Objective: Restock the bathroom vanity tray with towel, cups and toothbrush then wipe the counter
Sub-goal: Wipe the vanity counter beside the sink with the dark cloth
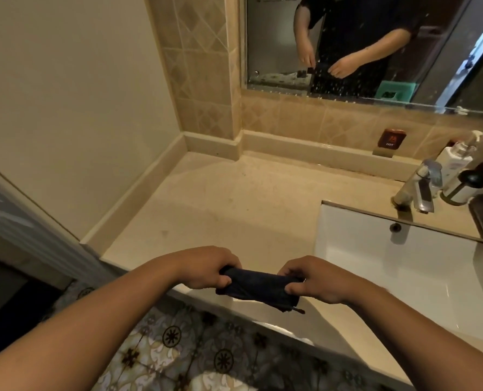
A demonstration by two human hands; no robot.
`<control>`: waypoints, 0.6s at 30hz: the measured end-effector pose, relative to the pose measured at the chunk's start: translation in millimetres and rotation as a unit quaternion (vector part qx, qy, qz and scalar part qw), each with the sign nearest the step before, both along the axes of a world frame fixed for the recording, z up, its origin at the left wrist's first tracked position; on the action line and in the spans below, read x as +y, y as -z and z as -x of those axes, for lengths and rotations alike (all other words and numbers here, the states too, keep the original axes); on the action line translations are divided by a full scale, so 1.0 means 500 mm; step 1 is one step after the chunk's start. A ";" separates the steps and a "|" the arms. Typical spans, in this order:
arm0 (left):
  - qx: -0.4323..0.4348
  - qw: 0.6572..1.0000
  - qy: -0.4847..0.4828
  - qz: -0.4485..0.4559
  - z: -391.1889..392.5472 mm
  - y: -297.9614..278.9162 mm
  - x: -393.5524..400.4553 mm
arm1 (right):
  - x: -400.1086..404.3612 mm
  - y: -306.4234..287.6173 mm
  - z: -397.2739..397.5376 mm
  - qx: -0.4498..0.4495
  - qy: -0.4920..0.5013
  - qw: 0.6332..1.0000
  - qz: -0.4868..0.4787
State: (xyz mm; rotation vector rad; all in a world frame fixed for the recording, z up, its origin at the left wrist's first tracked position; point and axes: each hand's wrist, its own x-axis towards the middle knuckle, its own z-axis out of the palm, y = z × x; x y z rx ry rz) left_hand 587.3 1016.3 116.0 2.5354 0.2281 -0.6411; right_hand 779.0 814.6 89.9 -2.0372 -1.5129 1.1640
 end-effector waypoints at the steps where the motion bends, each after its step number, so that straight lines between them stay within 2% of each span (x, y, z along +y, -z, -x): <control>1: -0.003 1.000 0.001 -0.001 -0.010 0.009 0.009 | 0.009 0.007 -0.009 -0.004 0.005 1.000 0.002; 5: -0.051 0.998 -0.011 -0.041 -0.065 0.052 0.054 | 0.063 0.037 -0.053 -0.061 0.050 0.997 -0.007; 10: -0.126 0.985 -0.035 -0.115 -0.149 0.108 0.132 | 0.163 0.066 -0.110 -0.200 0.096 0.973 -0.064; 12: -0.171 0.971 -0.021 -0.167 -0.173 0.131 0.160 | 0.195 0.086 -0.119 -0.273 0.110 0.951 -0.092; 15: -0.224 0.944 0.016 -0.242 -0.178 0.183 0.184 | 0.214 0.123 -0.101 -0.370 0.123 0.917 -0.083; 18: -0.254 0.937 0.063 -0.231 -0.144 0.246 0.176 | 0.189 0.180 -0.042 -0.374 0.115 0.917 -0.081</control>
